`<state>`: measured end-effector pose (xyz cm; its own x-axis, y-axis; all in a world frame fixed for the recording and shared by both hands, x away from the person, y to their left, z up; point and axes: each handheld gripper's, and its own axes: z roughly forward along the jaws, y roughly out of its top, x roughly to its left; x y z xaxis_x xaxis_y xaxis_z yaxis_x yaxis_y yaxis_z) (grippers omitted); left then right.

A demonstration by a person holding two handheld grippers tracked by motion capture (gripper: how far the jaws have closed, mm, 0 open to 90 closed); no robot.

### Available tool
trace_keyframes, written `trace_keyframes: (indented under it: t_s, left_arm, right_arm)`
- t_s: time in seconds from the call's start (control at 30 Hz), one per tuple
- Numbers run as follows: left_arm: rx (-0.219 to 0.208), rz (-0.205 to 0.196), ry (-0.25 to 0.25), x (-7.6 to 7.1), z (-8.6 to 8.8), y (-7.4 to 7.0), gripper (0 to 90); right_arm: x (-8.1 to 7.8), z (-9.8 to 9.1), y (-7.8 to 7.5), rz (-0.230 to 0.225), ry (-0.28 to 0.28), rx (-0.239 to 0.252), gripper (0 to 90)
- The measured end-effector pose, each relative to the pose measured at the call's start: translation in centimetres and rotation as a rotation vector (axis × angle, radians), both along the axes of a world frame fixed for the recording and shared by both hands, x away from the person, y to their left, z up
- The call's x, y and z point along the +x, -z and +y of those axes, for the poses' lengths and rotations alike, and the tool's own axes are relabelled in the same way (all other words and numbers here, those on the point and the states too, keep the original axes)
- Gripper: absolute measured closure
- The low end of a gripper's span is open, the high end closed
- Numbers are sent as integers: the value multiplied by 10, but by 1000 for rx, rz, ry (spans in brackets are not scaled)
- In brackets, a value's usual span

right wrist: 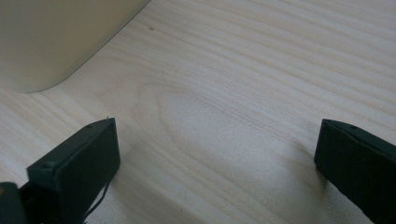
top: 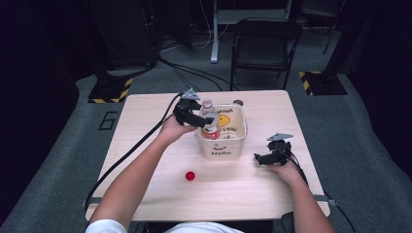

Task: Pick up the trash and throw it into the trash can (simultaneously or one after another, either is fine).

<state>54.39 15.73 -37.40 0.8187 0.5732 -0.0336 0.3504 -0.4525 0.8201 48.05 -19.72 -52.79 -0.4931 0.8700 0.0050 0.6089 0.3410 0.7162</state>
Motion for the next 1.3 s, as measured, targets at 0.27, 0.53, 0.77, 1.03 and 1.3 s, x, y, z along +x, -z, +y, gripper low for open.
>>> trace_keyframes:
  t_s: [0.27, 0.53, 0.77, 1.03, 1.3]
  left_arm:
    - [-6, -18, 13, -7, 8, -8, 155]
    - [-14, -27, 22, -13, 20, -12, 156]
    - [-22, -32, 27, -21, 36, -13, 194]
    - [-20, -21, 51, -34, 50, -8, 243]
    - [-33, -13, 70, -45, 61, 0, 293]
  right_arm:
    - [0, 0, 0, 0, 0, 0, 0]
    - [0, 0, 0, 0, 0, 0, 0]
    - [0, 0, 0, 0, 0, 0, 0]
    - [0, 0, 0, 0, 1, 0, 0]
    - [0, 0, 0, 0, 0, 0, 0]
